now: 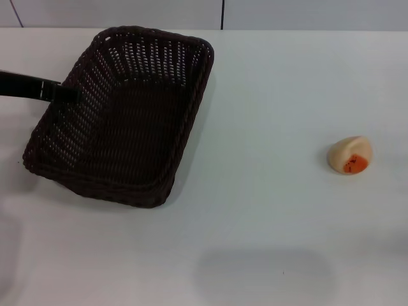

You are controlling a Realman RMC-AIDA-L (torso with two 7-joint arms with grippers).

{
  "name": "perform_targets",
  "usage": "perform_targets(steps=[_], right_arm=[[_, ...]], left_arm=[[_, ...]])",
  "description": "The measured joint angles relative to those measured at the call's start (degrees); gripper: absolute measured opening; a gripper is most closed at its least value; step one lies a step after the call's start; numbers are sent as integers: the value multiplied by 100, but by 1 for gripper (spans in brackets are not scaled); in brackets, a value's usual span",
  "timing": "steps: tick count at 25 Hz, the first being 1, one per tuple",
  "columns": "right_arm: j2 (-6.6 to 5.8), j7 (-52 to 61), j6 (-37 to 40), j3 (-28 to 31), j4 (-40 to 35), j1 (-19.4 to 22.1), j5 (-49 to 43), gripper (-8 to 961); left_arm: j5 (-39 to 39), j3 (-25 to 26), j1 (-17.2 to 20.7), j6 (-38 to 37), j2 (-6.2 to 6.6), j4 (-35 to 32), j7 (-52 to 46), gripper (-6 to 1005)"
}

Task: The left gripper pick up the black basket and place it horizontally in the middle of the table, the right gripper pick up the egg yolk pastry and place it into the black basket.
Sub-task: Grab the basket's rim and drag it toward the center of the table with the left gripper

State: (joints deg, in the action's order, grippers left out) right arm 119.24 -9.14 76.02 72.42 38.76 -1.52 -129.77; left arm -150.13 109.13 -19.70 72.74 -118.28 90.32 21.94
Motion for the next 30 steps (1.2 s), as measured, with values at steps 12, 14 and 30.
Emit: perform_targets(steps=[12, 14, 30], right_arm=[[-6, 0, 0, -8, -123, -92, 3, 694], [-6, 0, 0, -8, -126, -93, 3, 694], [-7, 0, 51, -9, -123, -94, 5, 694]], left_arm=[[-15, -55, -119, -239, 9, -552, 18, 799], [-31, -81, -156, -316, 13, -696, 21, 794], [-324, -294, -252, -600, 5, -1001, 16, 717]])
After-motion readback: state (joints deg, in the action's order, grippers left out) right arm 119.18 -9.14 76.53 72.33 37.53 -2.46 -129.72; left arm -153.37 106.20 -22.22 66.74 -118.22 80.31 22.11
